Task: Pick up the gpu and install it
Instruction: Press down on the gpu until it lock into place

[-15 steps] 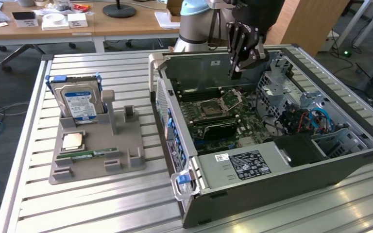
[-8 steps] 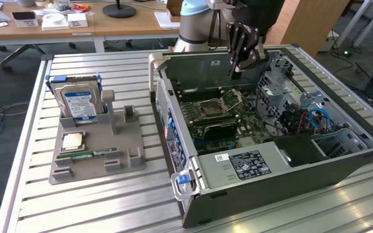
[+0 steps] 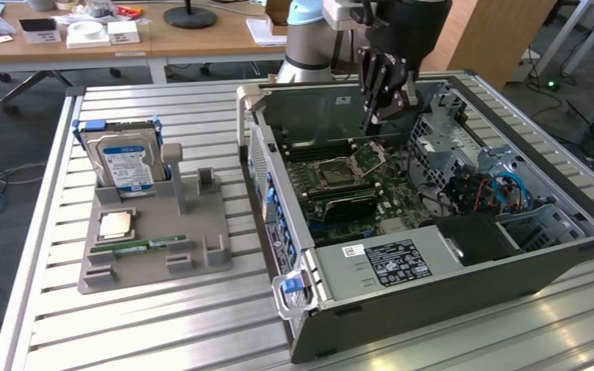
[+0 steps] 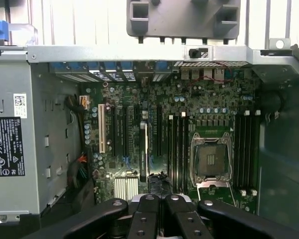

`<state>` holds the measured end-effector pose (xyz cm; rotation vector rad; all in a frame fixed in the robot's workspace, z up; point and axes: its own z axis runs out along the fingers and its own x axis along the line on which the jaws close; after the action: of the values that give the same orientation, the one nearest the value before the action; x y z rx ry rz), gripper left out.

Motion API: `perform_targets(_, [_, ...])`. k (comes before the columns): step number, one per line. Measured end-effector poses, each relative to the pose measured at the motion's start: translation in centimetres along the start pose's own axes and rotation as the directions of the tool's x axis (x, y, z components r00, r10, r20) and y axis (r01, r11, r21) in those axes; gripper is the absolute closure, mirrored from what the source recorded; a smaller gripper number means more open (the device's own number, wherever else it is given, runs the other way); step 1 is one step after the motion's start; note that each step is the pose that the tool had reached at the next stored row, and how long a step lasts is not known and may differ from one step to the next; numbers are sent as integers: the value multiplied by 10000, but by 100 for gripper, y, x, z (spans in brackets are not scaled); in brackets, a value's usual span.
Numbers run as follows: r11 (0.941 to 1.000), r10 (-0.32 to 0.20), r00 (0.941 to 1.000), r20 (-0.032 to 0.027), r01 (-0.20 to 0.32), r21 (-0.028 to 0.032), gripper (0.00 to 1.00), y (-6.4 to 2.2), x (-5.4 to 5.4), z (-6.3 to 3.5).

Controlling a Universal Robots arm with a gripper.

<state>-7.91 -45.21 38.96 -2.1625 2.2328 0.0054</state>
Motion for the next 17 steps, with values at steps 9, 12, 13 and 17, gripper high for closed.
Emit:
perform_targets(9, [10000,0,10000,-1,0,0,89,1,2,78])
perform_targets(12, [10000,0,10000,2,0,1,89,1,2,82])
perform_targets(13, [10000,0,10000,4,0,3,89,2,3,93])
perform_targets(17, [10000,0,10000,1,0,1,89,3,4,163])
